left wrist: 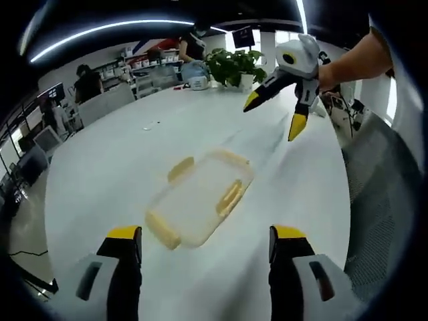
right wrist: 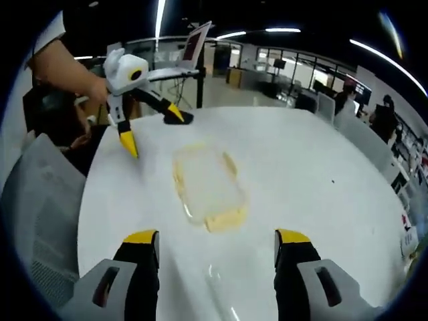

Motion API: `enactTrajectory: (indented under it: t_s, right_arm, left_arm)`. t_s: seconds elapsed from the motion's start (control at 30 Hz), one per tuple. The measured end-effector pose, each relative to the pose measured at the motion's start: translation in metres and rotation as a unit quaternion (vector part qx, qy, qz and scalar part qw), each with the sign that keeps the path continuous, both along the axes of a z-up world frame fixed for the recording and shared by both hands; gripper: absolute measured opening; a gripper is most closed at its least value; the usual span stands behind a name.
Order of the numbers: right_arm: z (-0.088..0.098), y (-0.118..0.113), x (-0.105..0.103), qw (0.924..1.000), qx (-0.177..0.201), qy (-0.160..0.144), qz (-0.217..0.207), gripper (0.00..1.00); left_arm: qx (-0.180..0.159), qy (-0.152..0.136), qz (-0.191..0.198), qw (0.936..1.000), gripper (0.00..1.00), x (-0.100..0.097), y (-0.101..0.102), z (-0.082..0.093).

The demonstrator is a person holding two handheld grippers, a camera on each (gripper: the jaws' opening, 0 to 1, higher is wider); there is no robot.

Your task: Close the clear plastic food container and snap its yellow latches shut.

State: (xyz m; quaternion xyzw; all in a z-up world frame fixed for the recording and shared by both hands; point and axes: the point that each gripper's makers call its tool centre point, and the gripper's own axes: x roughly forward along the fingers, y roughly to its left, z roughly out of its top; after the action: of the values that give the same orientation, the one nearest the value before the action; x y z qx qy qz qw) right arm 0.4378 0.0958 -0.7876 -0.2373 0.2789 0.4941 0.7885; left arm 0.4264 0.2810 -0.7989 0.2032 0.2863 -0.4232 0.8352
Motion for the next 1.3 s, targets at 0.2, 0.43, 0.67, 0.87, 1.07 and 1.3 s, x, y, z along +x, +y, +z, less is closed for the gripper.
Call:
enactTrajectory:
  t_s: [0.2, 0.43, 0.67, 0.87, 1.07, 1.3]
  right_arm:
    - [-0.004, 0.007, 0.006, 0.9999, 0.0, 0.01, 0.009, 0.7]
    - [-0.007, 0.013, 0.011, 0.9993, -0.014, 0.011, 0.032, 0.7]
    - [-0.013, 0.019, 0.015, 0.9979, -0.031, 0.009, 0.056, 0.7]
    - [-0.017, 0.025, 0.016, 0.9967, -0.041, 0.012, 0.069, 0.7]
    - [-0.02, 0.028, 0.021, 0.9959, -0.045, 0.018, 0.076, 0.69]
    - [-0.029, 0.031, 0.026, 0.9932, -0.059, 0.027, 0.096, 0.68]
  left_arm:
    - [0.01, -0.001, -0.012, 0.9999, 0.78, 0.008, 0.0, -0.002]
    - [0.022, -0.001, -0.028, 0.9994, 0.78, 0.011, -0.002, -0.006]
    - [0.036, 0.004, -0.045, 0.9983, 0.77, 0.013, 0.0, -0.014]
    - [0.042, 0.01, -0.051, 0.9978, 0.73, 0.018, 0.005, -0.015]
    - [0.057, 0.01, -0.065, 0.9962, 0.73, 0.02, 0.008, -0.018]
    - [0.066, 0.015, -0.081, 0.9945, 0.72, 0.025, 0.008, -0.024]
